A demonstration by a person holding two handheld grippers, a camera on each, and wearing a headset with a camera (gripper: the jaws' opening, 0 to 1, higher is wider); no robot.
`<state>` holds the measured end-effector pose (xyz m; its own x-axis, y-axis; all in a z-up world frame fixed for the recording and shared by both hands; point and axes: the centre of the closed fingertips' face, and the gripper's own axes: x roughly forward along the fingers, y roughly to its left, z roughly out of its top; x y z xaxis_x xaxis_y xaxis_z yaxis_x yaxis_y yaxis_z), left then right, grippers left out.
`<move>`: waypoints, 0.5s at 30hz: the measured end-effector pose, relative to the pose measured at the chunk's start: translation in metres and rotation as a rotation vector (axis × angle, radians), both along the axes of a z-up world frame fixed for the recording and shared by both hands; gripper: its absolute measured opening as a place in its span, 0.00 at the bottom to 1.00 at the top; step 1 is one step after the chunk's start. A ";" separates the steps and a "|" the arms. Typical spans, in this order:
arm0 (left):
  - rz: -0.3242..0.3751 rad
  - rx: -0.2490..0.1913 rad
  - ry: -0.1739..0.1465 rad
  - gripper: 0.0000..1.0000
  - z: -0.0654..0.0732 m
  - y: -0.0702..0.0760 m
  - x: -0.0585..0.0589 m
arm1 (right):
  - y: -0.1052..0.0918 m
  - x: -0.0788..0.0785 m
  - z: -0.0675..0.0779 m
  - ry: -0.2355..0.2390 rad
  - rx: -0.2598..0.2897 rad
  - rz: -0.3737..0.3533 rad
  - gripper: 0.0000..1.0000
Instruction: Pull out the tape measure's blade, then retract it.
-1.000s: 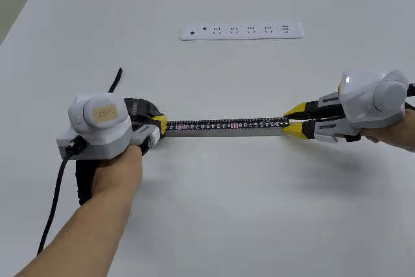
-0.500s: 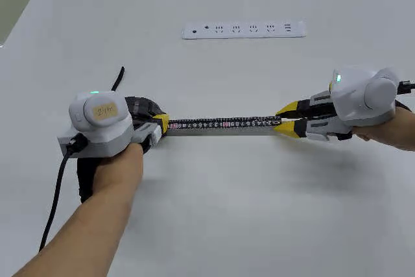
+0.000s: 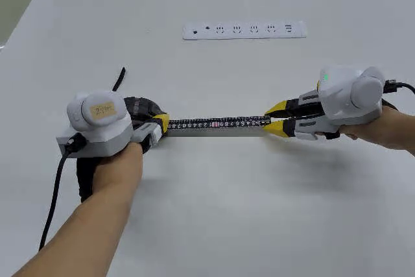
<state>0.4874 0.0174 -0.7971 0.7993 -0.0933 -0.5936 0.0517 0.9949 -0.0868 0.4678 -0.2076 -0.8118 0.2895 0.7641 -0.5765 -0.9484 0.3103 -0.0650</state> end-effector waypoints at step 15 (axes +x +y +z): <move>0.001 -0.005 0.001 0.56 0.001 0.000 -0.001 | 0.009 -0.001 0.001 0.002 0.002 0.005 0.12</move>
